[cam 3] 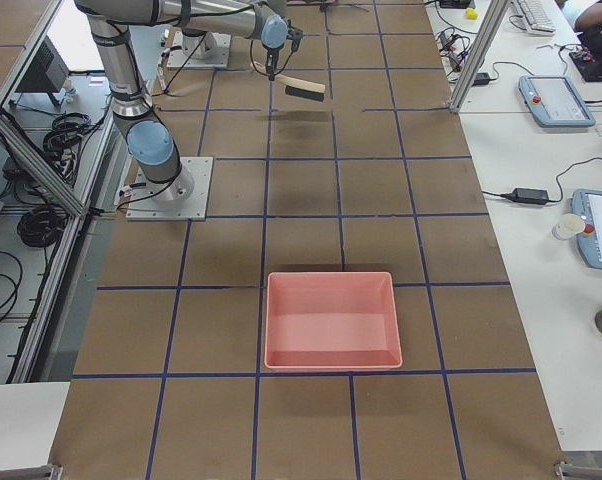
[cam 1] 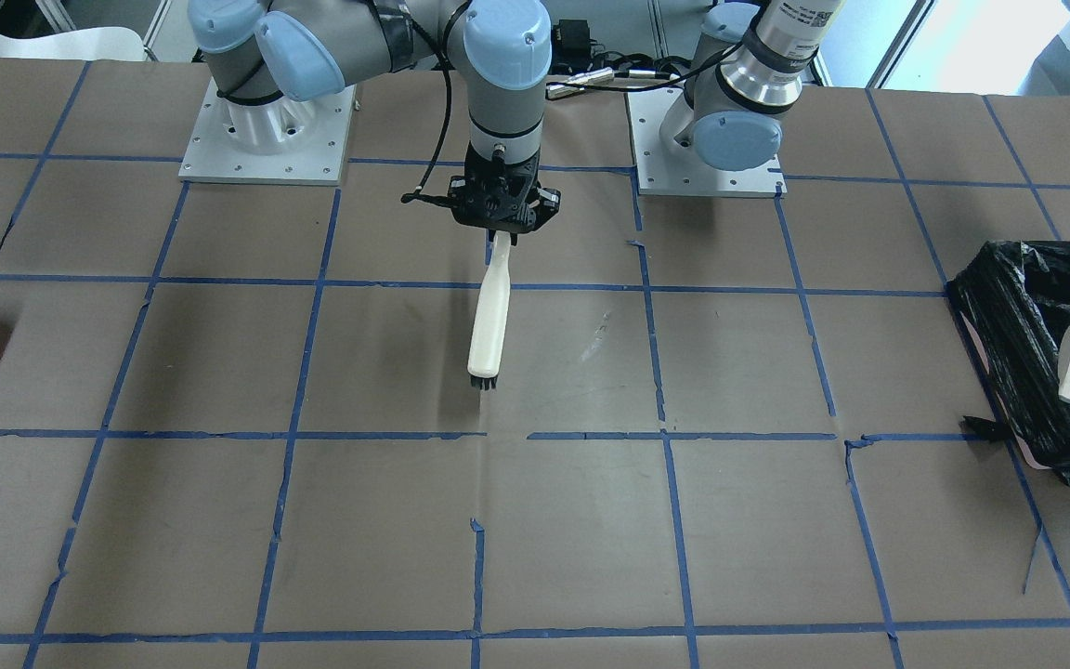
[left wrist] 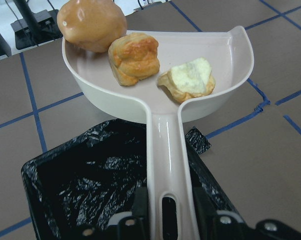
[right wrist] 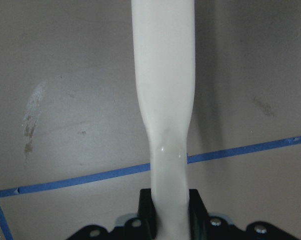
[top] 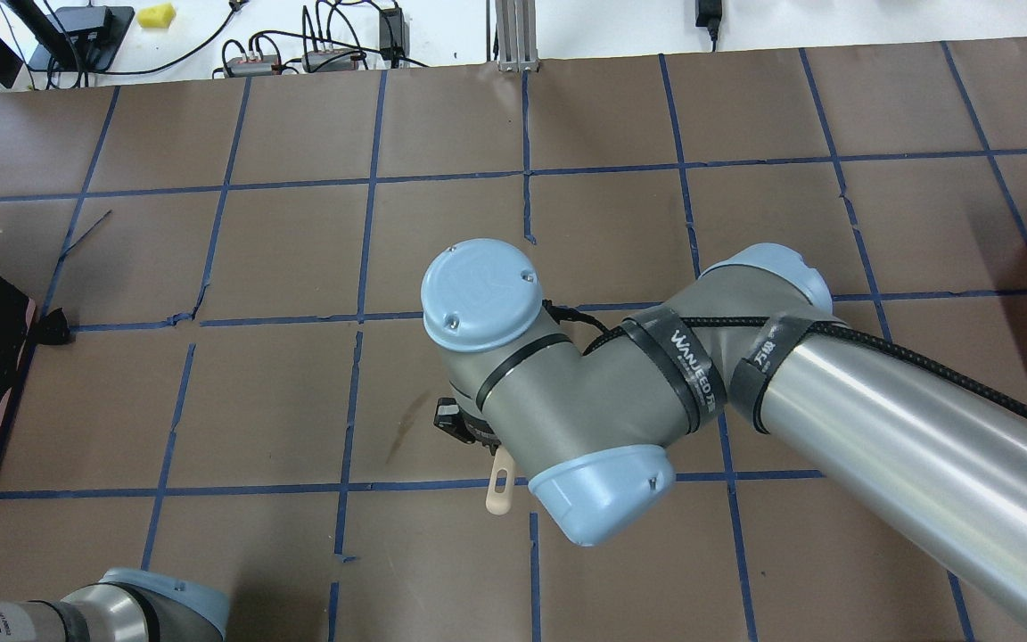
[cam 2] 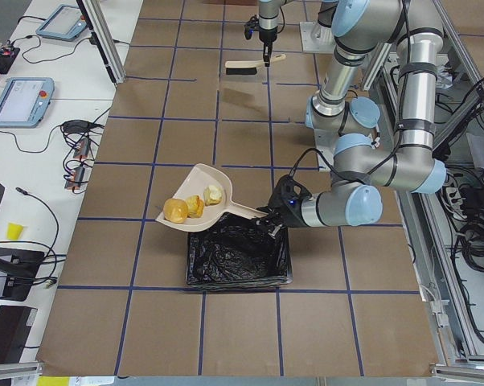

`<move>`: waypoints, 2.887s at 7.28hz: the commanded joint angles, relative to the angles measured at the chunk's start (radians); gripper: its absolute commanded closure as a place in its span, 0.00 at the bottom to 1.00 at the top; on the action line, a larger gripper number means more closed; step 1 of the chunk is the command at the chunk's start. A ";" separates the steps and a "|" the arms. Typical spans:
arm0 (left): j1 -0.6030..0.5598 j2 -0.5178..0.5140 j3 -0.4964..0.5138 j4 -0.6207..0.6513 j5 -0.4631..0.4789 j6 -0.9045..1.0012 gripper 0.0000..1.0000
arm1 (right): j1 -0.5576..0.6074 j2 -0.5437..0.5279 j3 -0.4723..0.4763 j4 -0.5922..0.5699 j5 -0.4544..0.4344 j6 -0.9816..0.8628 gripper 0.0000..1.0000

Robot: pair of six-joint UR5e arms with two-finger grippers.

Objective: Sweep and dump trash in nearest bin

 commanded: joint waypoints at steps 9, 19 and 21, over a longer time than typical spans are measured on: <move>0.243 0.086 -0.028 -0.118 0.280 0.031 0.98 | 0.009 -0.081 0.140 -0.084 0.001 -0.144 0.92; 0.170 0.059 0.104 -0.092 0.418 -0.023 0.97 | 0.020 -0.090 0.203 -0.087 0.011 -0.142 0.91; 0.170 0.057 0.121 -0.070 0.447 -0.023 0.97 | 0.002 -0.076 0.203 -0.155 0.011 -0.176 0.91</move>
